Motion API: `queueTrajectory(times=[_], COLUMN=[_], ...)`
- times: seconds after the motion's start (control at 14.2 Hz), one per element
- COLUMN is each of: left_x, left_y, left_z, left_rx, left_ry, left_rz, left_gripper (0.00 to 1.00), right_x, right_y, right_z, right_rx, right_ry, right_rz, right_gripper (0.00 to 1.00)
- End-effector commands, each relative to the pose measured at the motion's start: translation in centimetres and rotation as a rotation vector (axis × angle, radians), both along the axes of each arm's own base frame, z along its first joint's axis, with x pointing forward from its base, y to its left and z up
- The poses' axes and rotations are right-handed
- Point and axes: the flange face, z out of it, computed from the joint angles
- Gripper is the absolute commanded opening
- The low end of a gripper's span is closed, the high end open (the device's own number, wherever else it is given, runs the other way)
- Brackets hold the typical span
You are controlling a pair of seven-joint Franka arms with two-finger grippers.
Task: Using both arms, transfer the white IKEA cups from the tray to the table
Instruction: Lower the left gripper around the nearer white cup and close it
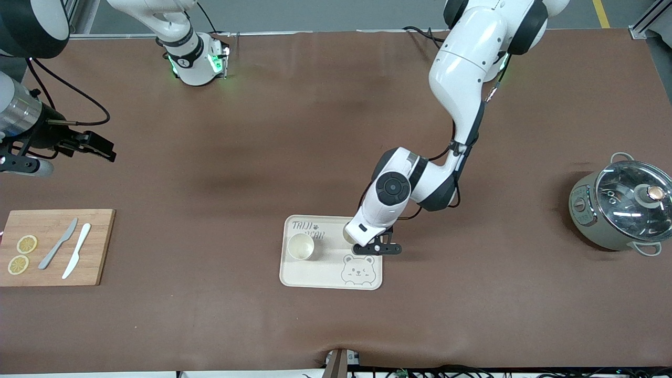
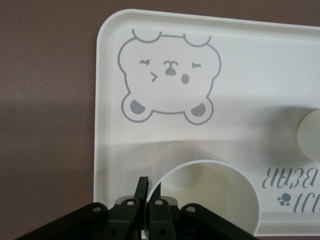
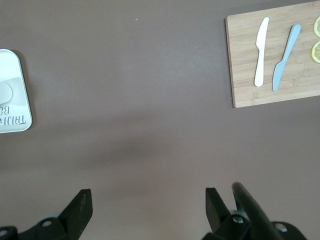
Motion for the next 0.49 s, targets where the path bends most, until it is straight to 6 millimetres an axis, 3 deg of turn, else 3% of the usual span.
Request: queueTrajectory(times=[0.0,0.14,0.35,0.42], left_x=[0.6,0.6,0.7,1.1], left_y=[0.5,0.9,1.4,2.5], left_z=[1.6,2.4,6.2,8.2], left_rx=[0.0,0.024,0.023,0.016], left_ry=[-0.006,0.002,0.0,0.002], left_rz=[-0.004,-0.016,-0.016,0.012], left_gripper=[0.0,0.0,0.0,0.0], right_x=[-0.6,-0.6,-0.6,-0.6], right_y=[0.3,0.3,0.3,0.3], right_z=[0.3,0.4,0.4,0.4], right_rx=[-0.013,-0.013,-0.013,-0.013], right_ry=[-0.012,-0.014,-0.014,-0.014], right_rz=[0.006,0.006,0.006,0.006], right_gripper=[1.0,1.0,1.0,1.0])
